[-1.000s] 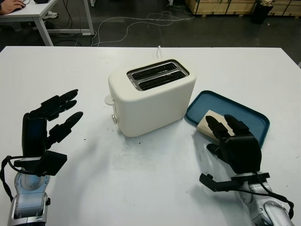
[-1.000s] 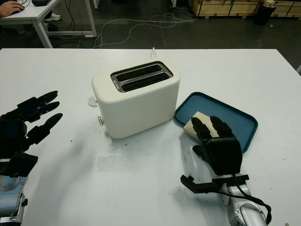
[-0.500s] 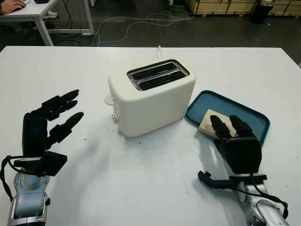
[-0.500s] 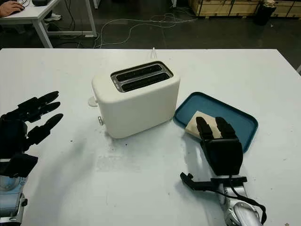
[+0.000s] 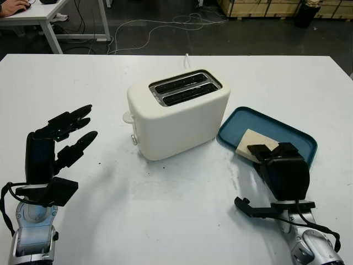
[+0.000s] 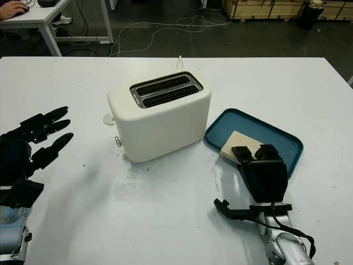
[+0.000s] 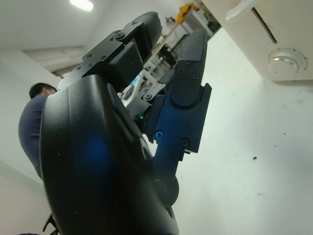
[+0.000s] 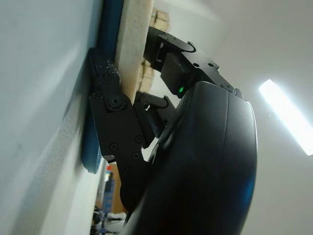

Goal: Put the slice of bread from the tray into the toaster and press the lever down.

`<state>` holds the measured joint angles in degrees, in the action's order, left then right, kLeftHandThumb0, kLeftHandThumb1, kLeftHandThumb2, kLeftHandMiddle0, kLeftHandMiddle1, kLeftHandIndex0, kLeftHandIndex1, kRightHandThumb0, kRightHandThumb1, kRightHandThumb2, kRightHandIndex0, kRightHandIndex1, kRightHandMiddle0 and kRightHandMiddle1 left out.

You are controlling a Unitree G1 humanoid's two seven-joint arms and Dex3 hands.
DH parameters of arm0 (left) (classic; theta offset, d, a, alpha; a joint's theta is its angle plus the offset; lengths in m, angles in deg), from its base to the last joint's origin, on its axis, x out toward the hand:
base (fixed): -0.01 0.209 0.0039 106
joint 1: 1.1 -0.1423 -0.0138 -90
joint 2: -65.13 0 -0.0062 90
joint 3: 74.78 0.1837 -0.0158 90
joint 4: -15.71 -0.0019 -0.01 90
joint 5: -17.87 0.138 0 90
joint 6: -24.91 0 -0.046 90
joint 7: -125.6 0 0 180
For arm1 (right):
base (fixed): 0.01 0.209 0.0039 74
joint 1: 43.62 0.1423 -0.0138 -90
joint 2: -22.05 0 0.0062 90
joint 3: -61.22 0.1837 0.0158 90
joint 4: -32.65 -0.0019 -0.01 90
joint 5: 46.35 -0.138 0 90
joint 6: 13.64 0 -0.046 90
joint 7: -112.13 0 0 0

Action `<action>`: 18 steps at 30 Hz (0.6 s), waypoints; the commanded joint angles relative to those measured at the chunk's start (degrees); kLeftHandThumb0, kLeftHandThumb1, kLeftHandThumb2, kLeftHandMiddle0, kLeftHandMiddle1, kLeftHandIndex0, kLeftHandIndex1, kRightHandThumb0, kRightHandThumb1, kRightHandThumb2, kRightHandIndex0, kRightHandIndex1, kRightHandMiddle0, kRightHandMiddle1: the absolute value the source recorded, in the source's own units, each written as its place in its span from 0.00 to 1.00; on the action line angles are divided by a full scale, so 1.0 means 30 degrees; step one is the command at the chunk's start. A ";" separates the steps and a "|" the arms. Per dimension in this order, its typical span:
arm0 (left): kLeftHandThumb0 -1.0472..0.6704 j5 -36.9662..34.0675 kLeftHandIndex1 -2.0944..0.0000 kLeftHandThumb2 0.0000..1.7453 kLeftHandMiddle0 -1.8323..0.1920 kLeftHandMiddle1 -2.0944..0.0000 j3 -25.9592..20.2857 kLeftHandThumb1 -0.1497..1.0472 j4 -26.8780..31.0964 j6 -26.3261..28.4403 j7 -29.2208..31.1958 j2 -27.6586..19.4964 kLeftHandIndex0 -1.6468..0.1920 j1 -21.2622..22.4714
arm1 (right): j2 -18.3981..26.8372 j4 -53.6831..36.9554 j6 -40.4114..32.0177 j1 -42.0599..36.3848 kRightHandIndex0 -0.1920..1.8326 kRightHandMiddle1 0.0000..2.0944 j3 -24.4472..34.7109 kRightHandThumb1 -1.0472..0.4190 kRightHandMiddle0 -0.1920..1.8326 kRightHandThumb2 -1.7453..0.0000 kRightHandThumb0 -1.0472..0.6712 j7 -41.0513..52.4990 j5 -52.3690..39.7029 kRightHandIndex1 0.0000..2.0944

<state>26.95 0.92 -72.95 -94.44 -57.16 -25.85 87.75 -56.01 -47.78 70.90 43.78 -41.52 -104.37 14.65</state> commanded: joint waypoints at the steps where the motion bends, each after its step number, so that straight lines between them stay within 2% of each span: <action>1: 0.39 0.0196 1.00 0.01 0.42 1.00 -0.0005 0.89 0.0249 0.0098 -0.0030 -0.0208 0.47 0.0154 | 0.0122 0.0025 0.0426 0.0012 0.50 0.66 -0.0054 0.09 0.43 0.99 0.35 0.0368 -0.0647 0.83; 4: 0.40 0.0369 1.00 0.01 0.42 1.00 -0.0008 0.89 0.0172 -0.0025 -0.0113 -0.0209 0.47 0.0174 | 0.0244 0.0357 0.0834 0.0131 0.50 0.68 -0.0105 0.09 0.44 0.97 0.34 -0.0135 -0.0788 0.83; 5: 0.40 0.0418 1.00 0.01 0.42 1.00 -0.0006 0.89 0.0161 -0.0050 -0.0136 -0.0202 0.47 0.0178 | 0.0254 0.0501 0.1088 0.0168 0.50 0.75 -0.0075 0.09 0.41 0.95 0.34 -0.0306 -0.0953 0.83; 7: 0.40 0.0408 1.00 0.01 0.42 1.00 0.0006 0.89 0.0098 -0.0062 -0.0122 -0.0199 0.47 0.0179 | 0.0267 0.0710 0.1674 0.0237 0.51 0.81 -0.0008 0.09 0.40 0.93 0.34 -0.0773 -0.1304 0.83; 10: 0.40 0.0281 1.00 0.01 0.42 1.00 0.0025 0.89 0.0070 -0.0013 -0.0035 -0.0197 0.47 0.0161 | 0.0325 0.0860 0.2339 0.0345 0.50 0.83 0.0052 0.09 0.39 0.91 0.35 -0.1271 -0.1734 0.83; 11: 0.40 0.0291 1.00 0.01 0.42 1.00 0.0022 0.89 0.0019 -0.0067 -0.0046 -0.0208 0.47 0.0176 | 0.0346 0.0870 0.2664 0.0407 0.49 0.78 0.0133 0.09 0.40 0.91 0.35 -0.1409 -0.1994 0.83; 12: 0.40 0.0297 1.00 0.01 0.42 1.00 0.0020 0.89 -0.0031 -0.0131 -0.0056 -0.0217 0.47 0.0193 | 0.0361 0.0852 0.2930 0.0448 0.47 0.65 0.0221 0.09 0.43 0.91 0.35 -0.1449 -0.2239 0.83; 13: 0.41 0.0320 1.00 0.01 0.42 1.00 0.0018 0.89 -0.0048 -0.0132 -0.0071 -0.0219 0.47 0.0197 | 0.0388 0.0769 0.3221 0.0489 0.46 0.59 0.0376 0.09 0.45 0.91 0.35 -0.1338 -0.2609 0.83; 14: 0.40 0.0323 1.00 0.01 0.42 1.00 0.0022 0.89 -0.0066 -0.0137 -0.0077 -0.0214 0.47 0.0207 | 0.0432 0.0853 0.3599 0.0612 0.46 0.51 0.0537 0.09 0.46 0.90 0.35 -0.1480 -0.2926 0.76; 15: 0.40 0.0348 1.00 0.01 0.42 1.00 0.0029 0.89 -0.0061 -0.0107 -0.0083 -0.0213 0.47 0.0211 | 0.0461 0.0950 0.4107 0.0785 0.49 0.38 0.0778 0.09 0.50 0.91 0.35 -0.1644 -0.3363 0.61; 16: 0.40 0.0376 1.00 0.01 0.42 1.00 0.0037 0.89 -0.0045 -0.0065 -0.0087 -0.0212 0.47 0.0212 | 0.0486 0.1013 0.4505 0.0925 0.51 0.28 0.0985 0.09 0.54 0.91 0.35 -0.1743 -0.3692 0.52; 18: 0.40 0.0405 1.00 0.01 0.42 1.00 0.0049 0.89 -0.0067 -0.0031 -0.0093 -0.0210 0.47 0.0217 | 0.0673 0.0956 0.5171 0.1306 0.53 0.17 0.1459 0.09 0.58 0.90 0.36 -0.1797 -0.4197 0.43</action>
<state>27.49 0.94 -72.93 -94.44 -57.22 -25.86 87.80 -54.94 -45.17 84.65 46.35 -38.38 -108.72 3.68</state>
